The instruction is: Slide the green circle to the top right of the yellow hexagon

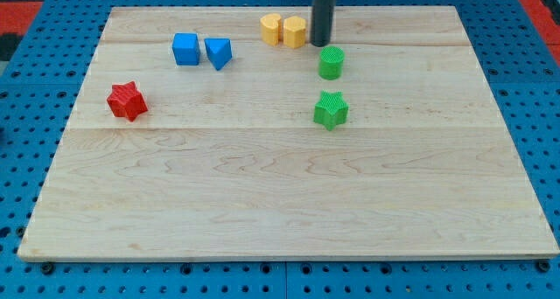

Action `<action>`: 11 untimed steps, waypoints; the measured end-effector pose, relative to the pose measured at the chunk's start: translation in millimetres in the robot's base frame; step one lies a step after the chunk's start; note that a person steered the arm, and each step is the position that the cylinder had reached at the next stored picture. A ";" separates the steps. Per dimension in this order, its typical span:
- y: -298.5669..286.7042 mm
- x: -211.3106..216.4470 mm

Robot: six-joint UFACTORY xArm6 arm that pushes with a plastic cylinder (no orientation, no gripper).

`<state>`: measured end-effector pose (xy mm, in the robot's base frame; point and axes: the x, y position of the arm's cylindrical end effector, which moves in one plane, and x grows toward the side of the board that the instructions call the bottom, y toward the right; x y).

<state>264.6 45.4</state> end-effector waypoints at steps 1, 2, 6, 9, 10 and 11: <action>11.7 -26.0; -80.3 -27.8; -32.1 91.7; 33.4 20.5; 54.2 -0.6; -3.8 -9.6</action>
